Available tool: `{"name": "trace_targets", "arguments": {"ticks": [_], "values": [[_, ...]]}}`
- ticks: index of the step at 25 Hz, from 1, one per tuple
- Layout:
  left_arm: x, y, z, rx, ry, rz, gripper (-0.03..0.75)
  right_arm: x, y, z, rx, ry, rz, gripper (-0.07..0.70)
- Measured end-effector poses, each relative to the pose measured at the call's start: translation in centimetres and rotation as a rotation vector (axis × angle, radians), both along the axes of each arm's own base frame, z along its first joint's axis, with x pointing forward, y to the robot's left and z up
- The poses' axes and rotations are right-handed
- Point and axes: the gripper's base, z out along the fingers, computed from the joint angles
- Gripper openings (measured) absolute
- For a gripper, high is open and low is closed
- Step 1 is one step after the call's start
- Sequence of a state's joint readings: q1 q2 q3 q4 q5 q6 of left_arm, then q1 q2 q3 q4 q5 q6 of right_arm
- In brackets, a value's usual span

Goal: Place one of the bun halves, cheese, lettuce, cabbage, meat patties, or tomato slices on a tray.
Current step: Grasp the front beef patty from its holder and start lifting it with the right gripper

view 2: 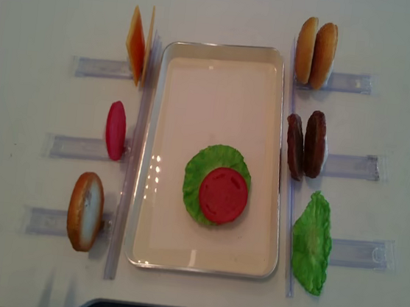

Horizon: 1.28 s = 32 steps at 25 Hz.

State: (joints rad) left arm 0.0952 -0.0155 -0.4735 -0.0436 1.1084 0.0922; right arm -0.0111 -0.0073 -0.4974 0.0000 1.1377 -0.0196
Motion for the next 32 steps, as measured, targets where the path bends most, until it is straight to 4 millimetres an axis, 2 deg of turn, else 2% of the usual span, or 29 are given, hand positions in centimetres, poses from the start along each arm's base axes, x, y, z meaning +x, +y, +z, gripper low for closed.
{"name": "trace_targets", "arguments": {"ticks": [32], "values": [[-0.01, 0.09, -0.01, -0.003, 0.001, 0.013, 0.326, 0.0, 0.0, 0.0, 0.0, 0.0, 0.0, 0.242]]}}
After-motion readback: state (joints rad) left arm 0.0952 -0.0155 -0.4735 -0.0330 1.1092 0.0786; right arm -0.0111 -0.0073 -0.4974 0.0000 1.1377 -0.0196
